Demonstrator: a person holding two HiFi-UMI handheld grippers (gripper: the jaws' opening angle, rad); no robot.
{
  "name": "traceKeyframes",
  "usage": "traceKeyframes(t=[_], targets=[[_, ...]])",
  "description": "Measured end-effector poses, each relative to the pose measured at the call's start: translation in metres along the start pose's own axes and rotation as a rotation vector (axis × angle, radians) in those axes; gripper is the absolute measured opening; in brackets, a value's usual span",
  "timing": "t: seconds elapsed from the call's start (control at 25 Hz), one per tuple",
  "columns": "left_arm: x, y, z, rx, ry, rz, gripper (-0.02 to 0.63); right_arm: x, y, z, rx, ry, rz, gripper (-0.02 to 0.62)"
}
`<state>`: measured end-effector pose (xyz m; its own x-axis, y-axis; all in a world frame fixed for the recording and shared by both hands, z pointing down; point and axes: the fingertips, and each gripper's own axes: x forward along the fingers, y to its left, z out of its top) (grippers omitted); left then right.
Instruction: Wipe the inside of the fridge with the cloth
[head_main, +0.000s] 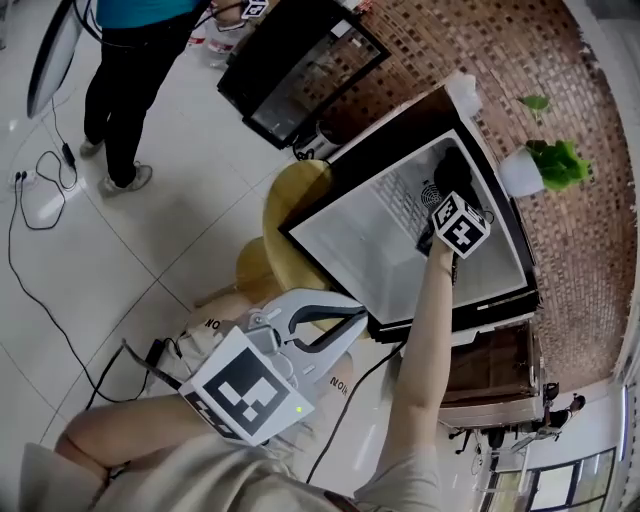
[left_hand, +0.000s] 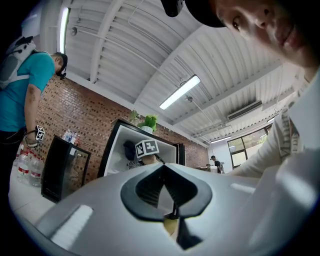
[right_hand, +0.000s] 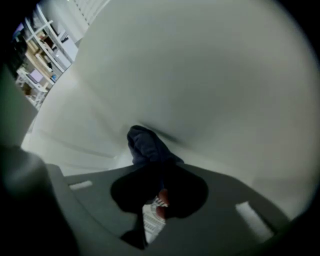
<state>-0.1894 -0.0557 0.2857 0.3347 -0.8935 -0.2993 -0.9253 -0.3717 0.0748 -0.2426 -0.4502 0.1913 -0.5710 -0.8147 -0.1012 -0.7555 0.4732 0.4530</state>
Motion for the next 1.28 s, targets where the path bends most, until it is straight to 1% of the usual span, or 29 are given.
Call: traceKeyframes(t=[0.08,0.12,0.2,0.28,0.4,0.56,0.64,0.76,0.88,0.92,0.96,1.0,1.04,1.08,1.16,1.24,1.28], targets=[[0.0,-0.001,-0.001,0.005,0.001,0.0,0.002,0.008,0.034,0.014,-0.025,0.02,0.084,0.041],[-0.001,0.0,-0.001,0.007,0.001,0.0,0.002,0.012,0.047,0.021,-0.031,0.016,0.103,0.041],[-0.003,0.0,-0.002,0.006,0.002,0.0,0.002,0.018,0.058,0.037,-0.026,-0.021,0.085,0.04],[-0.003,0.0,-0.004,0.006,0.003,-0.005,0.002,0.017,0.052,0.047,0.008,-0.072,0.038,0.04],[0.0,-0.001,-0.006,0.018,0.0,-0.019,0.002,0.001,0.022,0.044,0.054,-0.133,-0.054,0.04],[0.001,-0.001,-0.007,-0.014,0.012,-0.011,0.002,-0.049,-0.047,0.017,0.123,-0.201,-0.239,0.04],[0.001,0.001,-0.009,-0.017,0.015,-0.007,0.002,-0.07,-0.079,0.002,0.175,-0.204,-0.312,0.04],[0.003,0.003,-0.013,-0.012,0.024,-0.005,0.002,-0.09,-0.117,-0.015,0.303,-0.179,-0.406,0.04],[0.008,0.002,-0.019,0.011,0.024,-0.019,0.002,-0.096,-0.137,-0.031,0.43,-0.164,-0.451,0.04],[0.009,0.001,-0.021,0.011,0.025,-0.02,0.002,-0.097,-0.138,-0.035,0.463,-0.162,-0.445,0.04],[0.009,0.0,-0.022,0.014,0.023,-0.022,0.002,-0.096,-0.135,-0.037,0.483,-0.163,-0.42,0.04],[0.009,0.0,-0.023,0.02,0.02,-0.026,0.002,-0.095,-0.125,-0.035,0.482,-0.168,-0.372,0.04],[0.008,-0.001,-0.023,0.023,0.018,-0.028,0.002,-0.093,-0.109,-0.03,0.455,-0.176,-0.306,0.04],[0.007,-0.001,-0.023,0.023,0.017,-0.029,0.002,-0.091,-0.088,-0.023,0.403,-0.187,-0.233,0.04],[0.004,-0.001,-0.025,0.02,0.019,-0.035,0.002,-0.084,-0.041,-0.004,0.252,-0.216,-0.1,0.04],[0.003,-0.003,-0.029,0.018,0.022,-0.045,0.002,-0.071,0.005,0.017,0.099,-0.231,-0.004,0.04],[0.004,-0.005,-0.029,0.018,0.024,-0.052,0.002,-0.061,0.026,0.026,0.044,-0.217,0.038,0.04]])
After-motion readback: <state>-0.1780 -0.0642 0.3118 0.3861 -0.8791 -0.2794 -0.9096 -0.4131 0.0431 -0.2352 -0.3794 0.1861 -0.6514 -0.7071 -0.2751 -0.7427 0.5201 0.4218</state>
